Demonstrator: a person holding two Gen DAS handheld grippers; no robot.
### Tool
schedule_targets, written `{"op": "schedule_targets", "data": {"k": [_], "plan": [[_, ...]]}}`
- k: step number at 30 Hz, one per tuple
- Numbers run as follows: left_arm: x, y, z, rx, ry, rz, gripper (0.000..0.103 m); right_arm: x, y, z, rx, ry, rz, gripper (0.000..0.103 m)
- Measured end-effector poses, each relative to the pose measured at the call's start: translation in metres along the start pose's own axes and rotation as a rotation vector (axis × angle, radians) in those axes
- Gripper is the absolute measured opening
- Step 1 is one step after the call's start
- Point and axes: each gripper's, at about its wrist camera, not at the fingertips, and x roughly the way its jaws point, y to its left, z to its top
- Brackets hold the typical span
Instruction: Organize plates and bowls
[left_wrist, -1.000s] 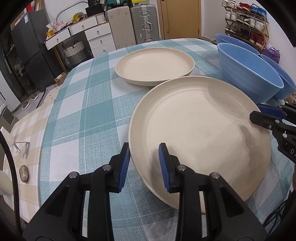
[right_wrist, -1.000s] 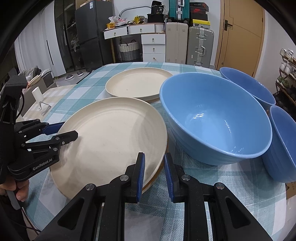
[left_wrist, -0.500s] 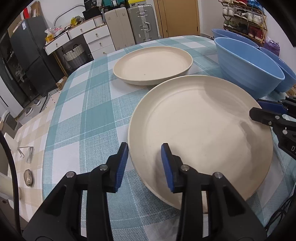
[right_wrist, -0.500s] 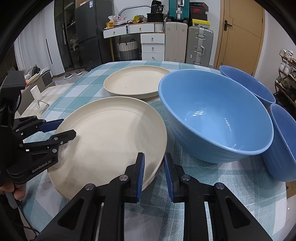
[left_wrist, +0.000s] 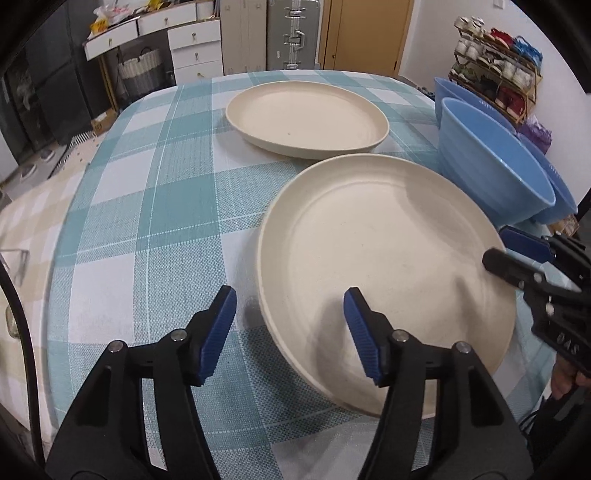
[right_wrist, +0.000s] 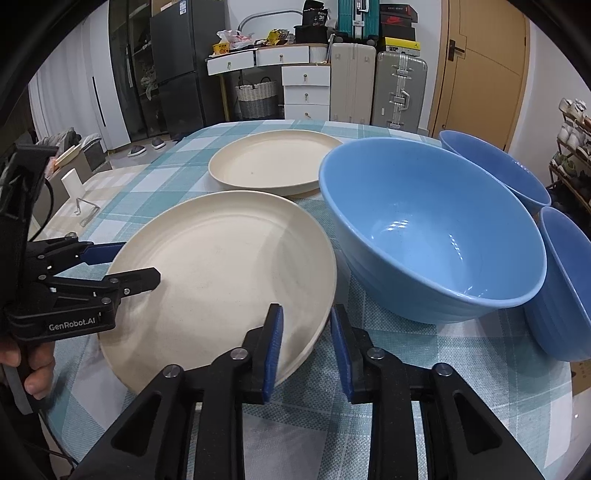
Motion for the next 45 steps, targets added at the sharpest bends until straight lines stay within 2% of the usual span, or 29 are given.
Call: {"op": "schedule_targets", "data": {"k": [4, 5, 6, 7, 8, 9, 12, 15, 20, 26, 30, 37, 45], "plan": [[-0.015, 0.008, 0.003, -0.04, -0.044, -0.001, 0.079, -0.01, 0.005, 0.003, -0.017, -0.03, 0.036, 0.068], [-0.02, 0.009, 0.004, -0.048, -0.058, -0.007, 0.082, -0.013, 0.006, 0.004, -0.02, -0.038, 0.045, 0.08], [-0.024, 0.01, 0.006, -0.056, -0.07, -0.015, 0.083, -0.017, 0.006, 0.005, -0.018, -0.051, 0.055, 0.085], [-0.028, 0.012, 0.007, -0.066, -0.08, -0.023, 0.088, -0.02, 0.007, 0.006, -0.016, -0.059, 0.062, 0.086], [-0.032, 0.014, 0.008, -0.075, -0.086, -0.024, 0.099, -0.022, 0.007, 0.007, -0.014, -0.063, 0.066, 0.087], [-0.036, 0.015, 0.009, -0.083, -0.095, -0.018, 0.102, -0.024, 0.007, 0.008, -0.012, -0.066, 0.065, 0.09], [-0.048, 0.019, 0.012, -0.103, -0.122, -0.013, 0.102, -0.033, 0.008, 0.012, -0.016, -0.095, 0.076, 0.1], [-0.059, 0.023, 0.015, -0.128, -0.145, 0.0, 0.102, -0.044, 0.008, 0.015, -0.019, -0.123, 0.125, 0.102], [-0.081, 0.026, 0.019, -0.16, -0.187, 0.034, 0.102, -0.063, 0.007, 0.026, -0.032, -0.165, 0.147, 0.102], [-0.1, 0.03, 0.023, -0.2, -0.229, 0.029, 0.102, -0.074, -0.001, 0.047, -0.044, -0.193, 0.138, 0.102], [-0.105, 0.029, 0.03, -0.2, -0.243, 0.058, 0.102, -0.078, -0.011, 0.066, -0.05, -0.202, 0.123, 0.102], [-0.095, 0.04, 0.051, -0.246, -0.218, 0.076, 0.102, -0.075, -0.024, 0.101, -0.04, -0.204, 0.15, 0.102], [-0.073, 0.041, 0.075, -0.253, -0.186, 0.082, 0.102, -0.056, -0.032, 0.137, -0.029, -0.152, 0.183, 0.102]]}}
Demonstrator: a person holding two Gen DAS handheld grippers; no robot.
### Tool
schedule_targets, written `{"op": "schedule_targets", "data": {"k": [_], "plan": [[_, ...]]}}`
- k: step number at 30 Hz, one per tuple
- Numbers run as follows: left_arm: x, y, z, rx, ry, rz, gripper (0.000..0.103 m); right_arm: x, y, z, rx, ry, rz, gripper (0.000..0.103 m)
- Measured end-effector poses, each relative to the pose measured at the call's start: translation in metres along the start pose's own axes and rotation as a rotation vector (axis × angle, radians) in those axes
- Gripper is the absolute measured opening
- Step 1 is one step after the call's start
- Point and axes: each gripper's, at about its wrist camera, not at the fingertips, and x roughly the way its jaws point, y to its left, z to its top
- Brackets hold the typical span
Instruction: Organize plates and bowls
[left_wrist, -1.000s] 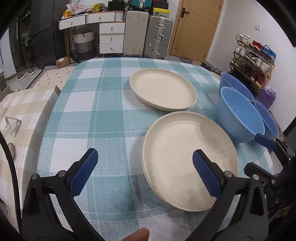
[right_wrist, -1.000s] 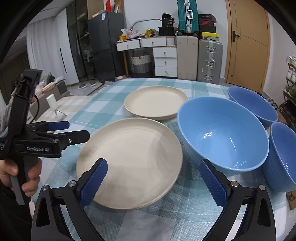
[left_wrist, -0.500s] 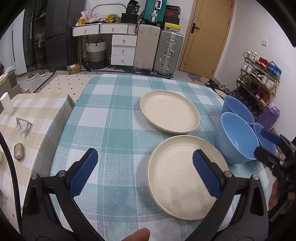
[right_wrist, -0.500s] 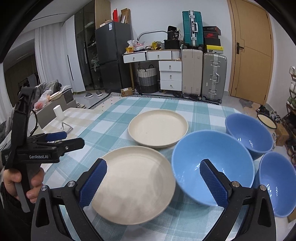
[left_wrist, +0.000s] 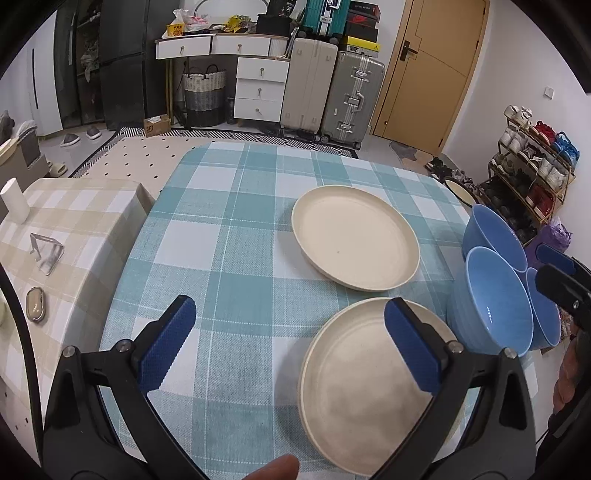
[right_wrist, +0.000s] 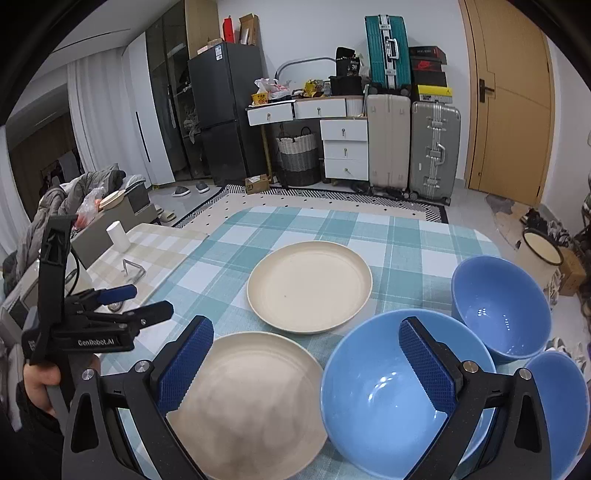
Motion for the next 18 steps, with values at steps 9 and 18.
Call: {"op": "schedule_targets", "data": {"k": [9, 18], "plan": [[0.023, -0.001, 0.019, -0.011, 0.024, -0.003, 0.102, 0.027, -0.022, 0.028, 0.063, 0.045, 0.036, 0.102], [0.05, -0.001, 0.033, -0.029, 0.058, 0.002, 0.102, 0.06, -0.04, 0.045, 0.073, 0.112, -0.002, 0.102]]}}
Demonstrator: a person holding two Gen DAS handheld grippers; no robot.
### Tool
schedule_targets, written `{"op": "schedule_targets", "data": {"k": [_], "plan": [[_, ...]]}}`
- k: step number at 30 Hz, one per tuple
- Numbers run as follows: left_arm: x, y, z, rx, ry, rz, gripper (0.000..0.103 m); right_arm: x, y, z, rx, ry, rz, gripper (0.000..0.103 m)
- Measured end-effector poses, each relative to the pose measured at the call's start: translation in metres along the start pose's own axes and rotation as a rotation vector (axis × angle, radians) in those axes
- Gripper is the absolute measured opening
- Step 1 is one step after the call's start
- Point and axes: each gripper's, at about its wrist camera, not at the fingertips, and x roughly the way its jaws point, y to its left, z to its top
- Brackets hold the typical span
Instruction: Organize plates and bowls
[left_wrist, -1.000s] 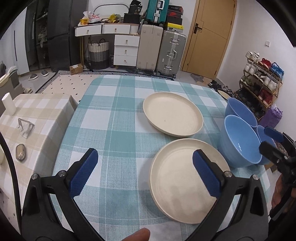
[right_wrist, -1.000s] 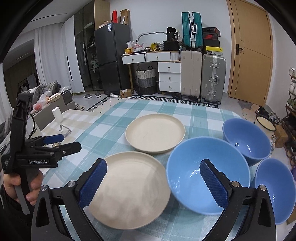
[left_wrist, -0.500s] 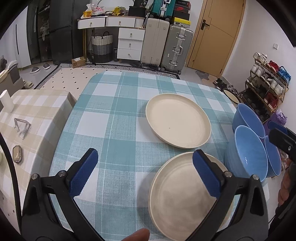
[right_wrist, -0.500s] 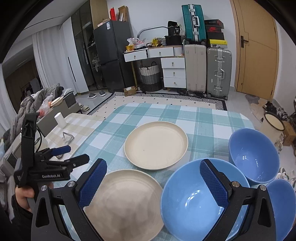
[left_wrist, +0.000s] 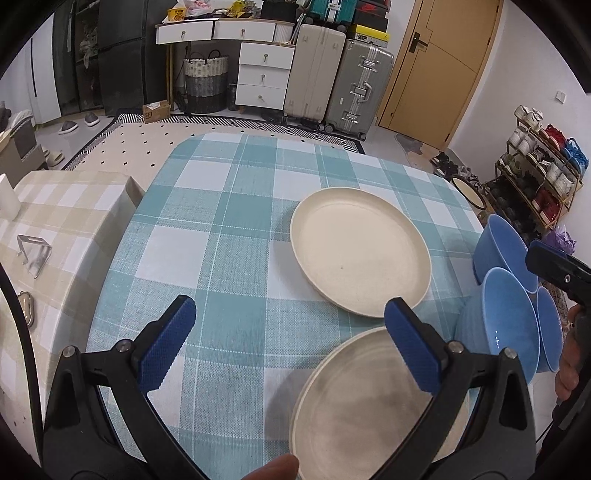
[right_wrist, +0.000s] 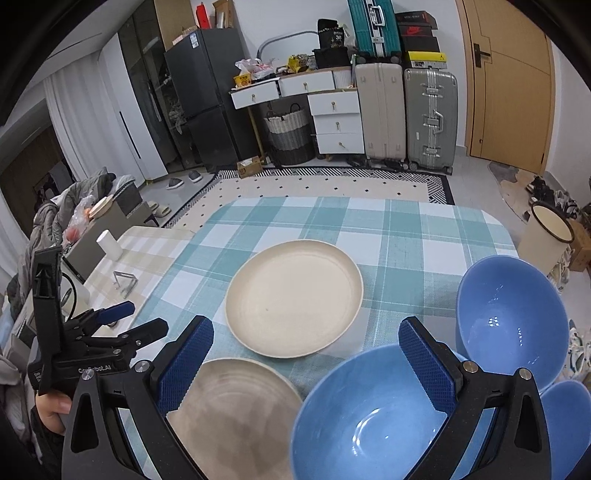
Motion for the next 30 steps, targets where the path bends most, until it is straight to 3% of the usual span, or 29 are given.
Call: {"op": "schedule_targets", "data": {"k": [22, 30], "plan": [[0.062, 0.0, 0.026, -0.012, 0.101, 0.011, 0.102, 0.076, -0.027, 0.029, -0.023, 0.144, -0.051, 0.101], [0.087, 0.0, 0.031, -0.017, 0.15, 0.004, 0.084, 0.105, -0.037, 0.032, -0.038, 0.224, -0.06, 0.094]]}}
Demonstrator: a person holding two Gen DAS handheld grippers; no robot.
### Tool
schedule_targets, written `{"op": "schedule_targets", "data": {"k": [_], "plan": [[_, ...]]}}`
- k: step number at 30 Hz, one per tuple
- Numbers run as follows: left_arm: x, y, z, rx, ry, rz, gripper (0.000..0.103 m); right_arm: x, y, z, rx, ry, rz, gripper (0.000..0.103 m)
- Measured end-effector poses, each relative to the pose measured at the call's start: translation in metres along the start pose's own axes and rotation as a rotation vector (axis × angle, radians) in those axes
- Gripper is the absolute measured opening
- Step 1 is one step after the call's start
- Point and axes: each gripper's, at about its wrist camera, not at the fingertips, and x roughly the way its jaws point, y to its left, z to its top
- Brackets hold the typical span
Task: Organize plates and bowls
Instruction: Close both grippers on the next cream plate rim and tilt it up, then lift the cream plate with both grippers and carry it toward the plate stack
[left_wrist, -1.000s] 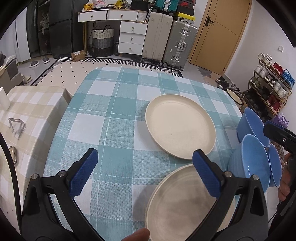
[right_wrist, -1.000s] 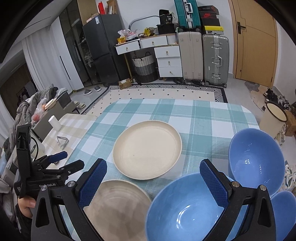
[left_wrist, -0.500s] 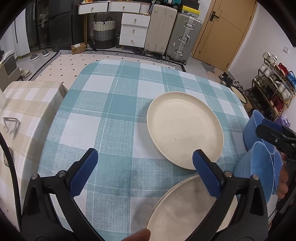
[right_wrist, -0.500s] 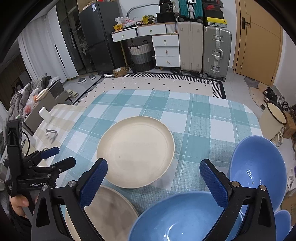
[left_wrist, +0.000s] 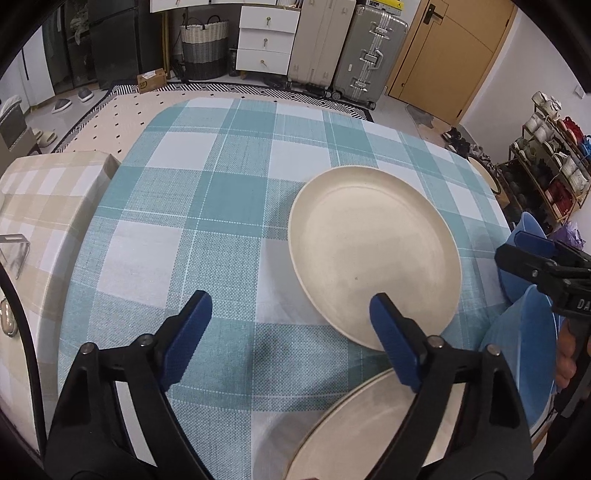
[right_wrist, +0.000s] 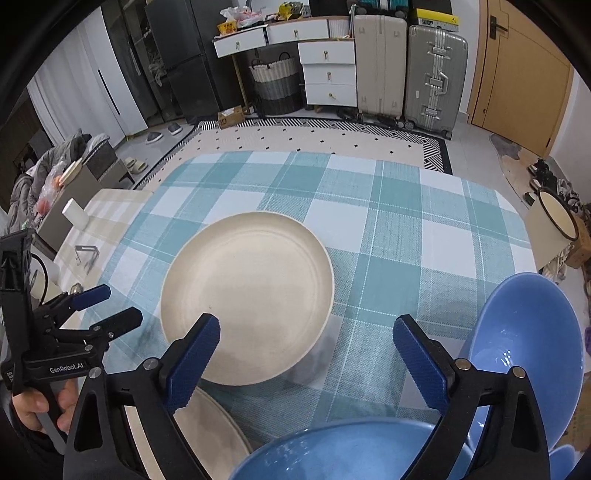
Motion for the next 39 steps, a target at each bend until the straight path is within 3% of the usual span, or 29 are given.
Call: {"op": "schedule_targets", "data": {"k": [7, 20, 22, 31, 36, 39], "plan": [[0.015, -0.001, 0.004, 0.005, 0.013, -0.014, 0.076, 0.024, -0.006, 0.006, 0.0, 0.059, -0.006, 0.08], [0.05, -0.002, 0.006, 0.005, 0.059, -0.021, 0.048, 0.065, -0.016, 0.01, 0.018, 0.154, 0.022, 0.061], [0.054, -0.003, 0.006, 0.011, 0.064, -0.025, 0.044, 0.069, -0.016, 0.01, 0.014, 0.154, 0.022, 0.059], [0.063, -0.007, 0.007, 0.028, 0.071, -0.03, 0.026, 0.076, -0.013, 0.009, -0.012, 0.154, 0.017, 0.031], [0.064, -0.01, 0.007, 0.041, 0.069, -0.036, 0.016, 0.078, -0.012, 0.009, -0.026, 0.154, 0.003, 0.021], [0.063, -0.011, 0.006, 0.051, 0.064, -0.029, 0.016, 0.079, -0.011, 0.009, -0.027, 0.152, -0.01, 0.018]]}}
